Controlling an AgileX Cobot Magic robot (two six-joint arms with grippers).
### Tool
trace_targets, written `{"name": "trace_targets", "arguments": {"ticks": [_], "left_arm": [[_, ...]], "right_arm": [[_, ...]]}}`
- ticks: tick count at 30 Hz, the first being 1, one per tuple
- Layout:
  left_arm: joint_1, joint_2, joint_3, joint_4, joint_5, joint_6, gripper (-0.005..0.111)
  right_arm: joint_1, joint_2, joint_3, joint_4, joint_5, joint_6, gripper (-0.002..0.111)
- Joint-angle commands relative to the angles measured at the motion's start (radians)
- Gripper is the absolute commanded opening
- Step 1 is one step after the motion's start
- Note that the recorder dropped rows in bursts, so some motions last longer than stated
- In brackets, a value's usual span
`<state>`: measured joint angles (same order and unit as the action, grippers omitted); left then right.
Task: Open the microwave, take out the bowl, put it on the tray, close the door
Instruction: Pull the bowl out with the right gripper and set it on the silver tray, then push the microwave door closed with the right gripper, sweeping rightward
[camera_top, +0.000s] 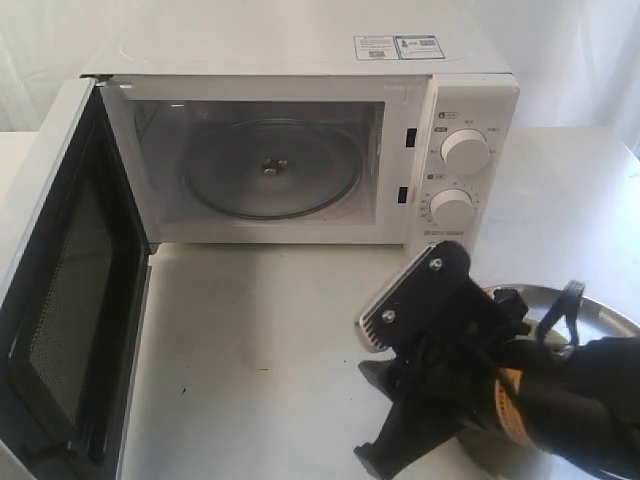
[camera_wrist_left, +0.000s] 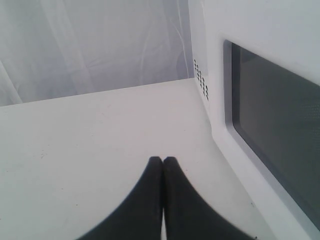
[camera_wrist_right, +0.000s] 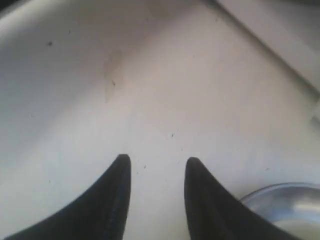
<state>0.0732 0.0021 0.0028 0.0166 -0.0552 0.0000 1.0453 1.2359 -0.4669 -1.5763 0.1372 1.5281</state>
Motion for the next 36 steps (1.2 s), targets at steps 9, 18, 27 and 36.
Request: {"name": "trace_targets", "arguments": {"ticks": [9, 18, 27, 36], "left_arm": [[-0.004, -0.002, -0.003, -0.008, -0.004, 0.000, 0.000], [-0.004, -0.002, -0.003, -0.008, -0.004, 0.000, 0.000], [-0.004, -0.002, -0.003, -0.008, -0.004, 0.000, 0.000], [-0.004, -0.002, -0.003, -0.008, -0.004, 0.000, 0.000]], "right_arm": [[0.000, -0.329, -0.010, -0.151, -0.164, 0.027, 0.000], [0.000, -0.324, -0.232, 0.106, -0.530, -0.259, 0.000], [0.119, 0.114, -0.567, 0.248, -0.576, -0.436, 0.000], [0.374, 0.361, -0.811, 0.273, -0.240, -0.586, 0.000]]}}
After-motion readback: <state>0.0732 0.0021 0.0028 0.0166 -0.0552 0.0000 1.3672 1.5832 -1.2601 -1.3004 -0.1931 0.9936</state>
